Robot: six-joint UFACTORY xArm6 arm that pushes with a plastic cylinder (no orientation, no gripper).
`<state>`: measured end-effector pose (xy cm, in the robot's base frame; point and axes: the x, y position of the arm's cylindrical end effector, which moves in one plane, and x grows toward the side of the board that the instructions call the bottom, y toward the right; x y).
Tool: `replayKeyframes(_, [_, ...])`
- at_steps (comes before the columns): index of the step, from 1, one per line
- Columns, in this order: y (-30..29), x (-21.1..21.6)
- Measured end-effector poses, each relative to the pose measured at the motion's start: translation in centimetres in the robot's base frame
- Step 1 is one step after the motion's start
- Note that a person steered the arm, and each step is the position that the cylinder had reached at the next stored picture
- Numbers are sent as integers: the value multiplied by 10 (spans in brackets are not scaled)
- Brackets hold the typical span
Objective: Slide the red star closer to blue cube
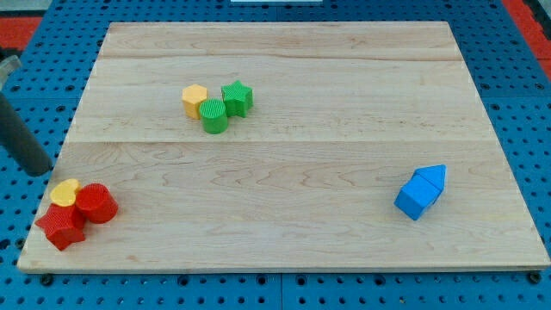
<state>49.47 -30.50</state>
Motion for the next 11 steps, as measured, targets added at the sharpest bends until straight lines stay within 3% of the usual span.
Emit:
replayKeyframes(2, [1,110])
replayKeyframes(7, [55,85])
replayKeyframes(10, [146,79])
replayKeyframes(11, [207,58])
